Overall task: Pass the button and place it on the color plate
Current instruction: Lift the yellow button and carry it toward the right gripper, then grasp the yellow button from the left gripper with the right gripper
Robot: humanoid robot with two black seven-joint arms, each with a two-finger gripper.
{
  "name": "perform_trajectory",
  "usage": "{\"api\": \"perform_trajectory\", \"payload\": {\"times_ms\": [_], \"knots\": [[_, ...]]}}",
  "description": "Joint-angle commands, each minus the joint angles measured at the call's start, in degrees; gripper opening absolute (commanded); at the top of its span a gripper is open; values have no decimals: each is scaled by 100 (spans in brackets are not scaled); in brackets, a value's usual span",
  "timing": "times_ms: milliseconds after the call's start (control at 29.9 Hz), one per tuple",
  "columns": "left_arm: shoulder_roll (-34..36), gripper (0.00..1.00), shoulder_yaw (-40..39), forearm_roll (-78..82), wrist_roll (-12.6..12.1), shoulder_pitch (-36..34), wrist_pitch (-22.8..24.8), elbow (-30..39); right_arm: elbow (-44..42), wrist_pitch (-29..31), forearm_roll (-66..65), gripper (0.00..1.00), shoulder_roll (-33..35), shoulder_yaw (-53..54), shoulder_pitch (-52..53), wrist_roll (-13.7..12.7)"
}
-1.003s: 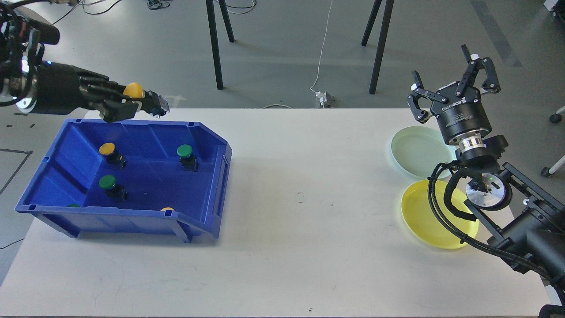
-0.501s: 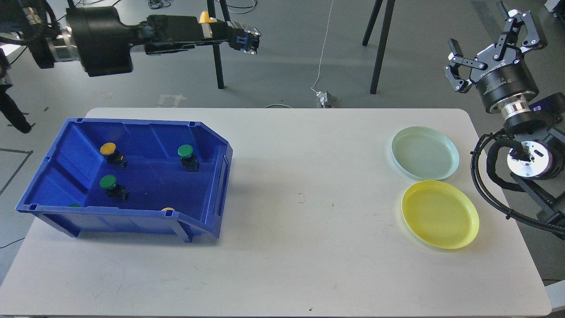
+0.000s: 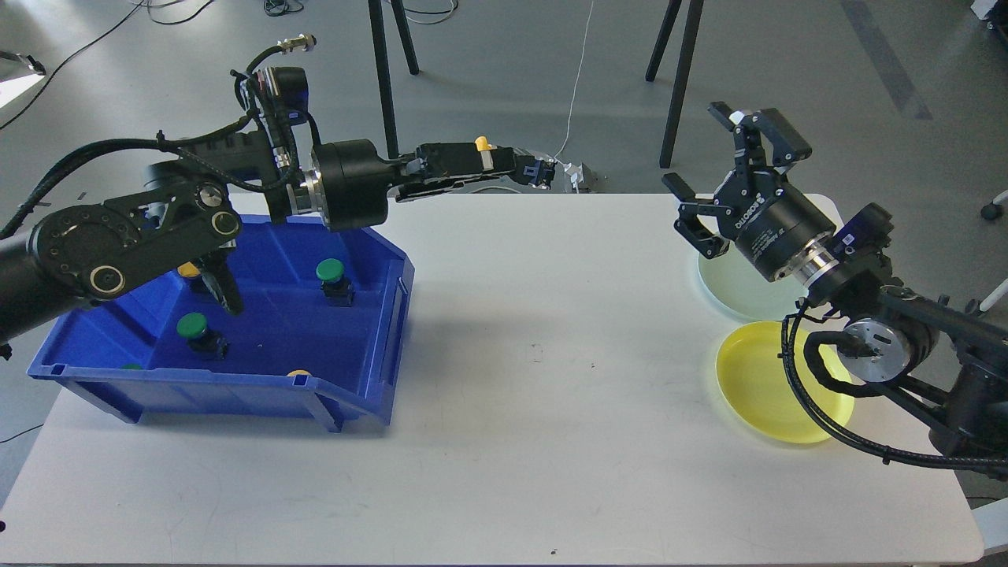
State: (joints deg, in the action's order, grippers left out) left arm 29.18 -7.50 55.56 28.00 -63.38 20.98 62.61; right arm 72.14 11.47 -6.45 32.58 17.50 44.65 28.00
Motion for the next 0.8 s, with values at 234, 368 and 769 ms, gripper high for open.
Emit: {"api": "perform_trajectory", "payload": {"times_ms": [234, 368, 769], "knots": [[-158, 1, -5, -1, 0, 36, -6, -100, 108, 1121, 522, 96, -288, -581, 175, 0], [-158, 1, -5, -1, 0, 45, -6, -91, 81, 1156, 601, 96, -366, -573, 166, 0], [-149, 1, 30, 25, 0, 45, -6, -91, -103, 1130, 786, 93, -648, -511, 307, 0]]}}
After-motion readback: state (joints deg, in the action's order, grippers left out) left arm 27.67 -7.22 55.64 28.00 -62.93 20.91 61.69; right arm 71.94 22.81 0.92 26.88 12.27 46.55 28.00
